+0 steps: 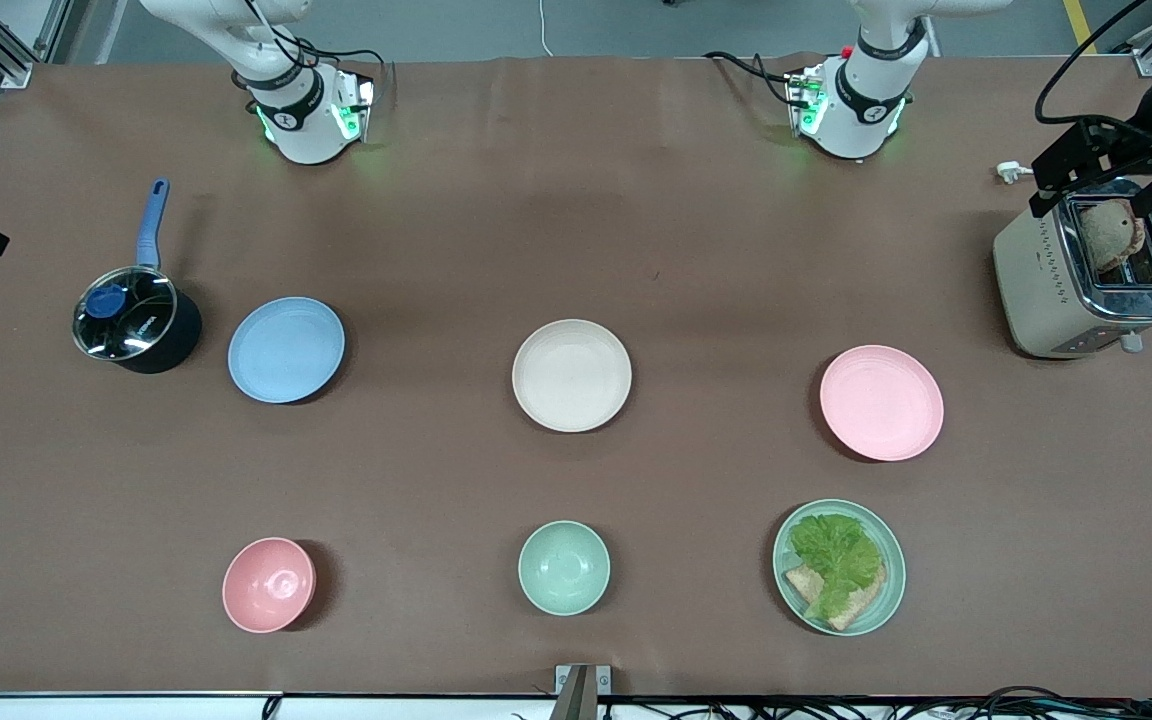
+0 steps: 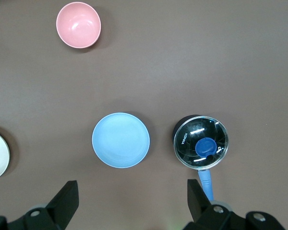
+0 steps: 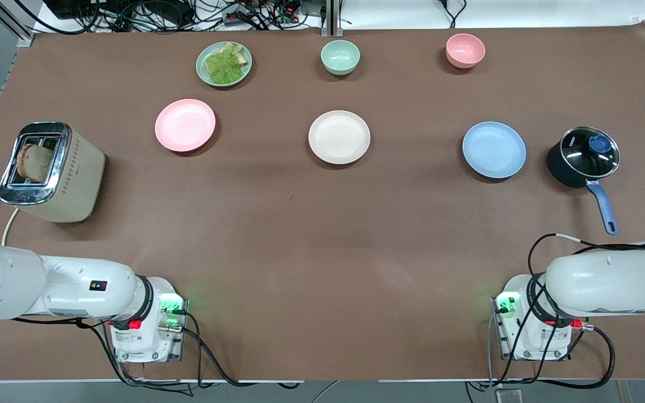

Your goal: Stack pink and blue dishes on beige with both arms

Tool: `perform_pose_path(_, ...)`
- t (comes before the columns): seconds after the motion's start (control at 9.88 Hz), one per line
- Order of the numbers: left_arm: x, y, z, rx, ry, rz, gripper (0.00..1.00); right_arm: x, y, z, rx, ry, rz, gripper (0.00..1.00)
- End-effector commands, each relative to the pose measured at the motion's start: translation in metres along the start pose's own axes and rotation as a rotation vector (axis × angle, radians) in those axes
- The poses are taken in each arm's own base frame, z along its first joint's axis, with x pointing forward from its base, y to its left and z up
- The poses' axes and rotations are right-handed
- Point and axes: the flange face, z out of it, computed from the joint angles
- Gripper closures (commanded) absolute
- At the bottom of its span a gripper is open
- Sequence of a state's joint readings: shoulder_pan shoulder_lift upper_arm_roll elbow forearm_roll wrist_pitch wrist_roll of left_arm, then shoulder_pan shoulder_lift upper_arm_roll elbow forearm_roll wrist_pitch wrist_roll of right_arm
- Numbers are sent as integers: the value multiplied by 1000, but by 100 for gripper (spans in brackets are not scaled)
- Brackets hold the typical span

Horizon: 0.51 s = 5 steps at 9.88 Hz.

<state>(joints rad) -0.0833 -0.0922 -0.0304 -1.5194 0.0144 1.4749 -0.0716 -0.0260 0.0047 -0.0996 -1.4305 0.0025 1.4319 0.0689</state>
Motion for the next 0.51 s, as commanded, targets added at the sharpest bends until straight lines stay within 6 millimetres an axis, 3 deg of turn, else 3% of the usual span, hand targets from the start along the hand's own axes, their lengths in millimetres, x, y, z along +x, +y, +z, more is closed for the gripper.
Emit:
perform_pose_path(0.0, 12, 3, 15, -8, -57, 14, 0, -1, 1, -1, 0, -6, -7, 0)
perform_pose_path(0.2, 20, -7, 29, 1, -83, 2, 0, -3, 1, 1, -1, -21, -9, 0)
perform_pose_path(0.3, 32, -20, 55, -7, -123, -24, 0, -3, 1, 1, -1, -21, -9, 0)
perform_pose_path(0.41, 53, -48, 90, -16, -148, -38, 0, -3, 2, 0, -1, -20, -8, 0)
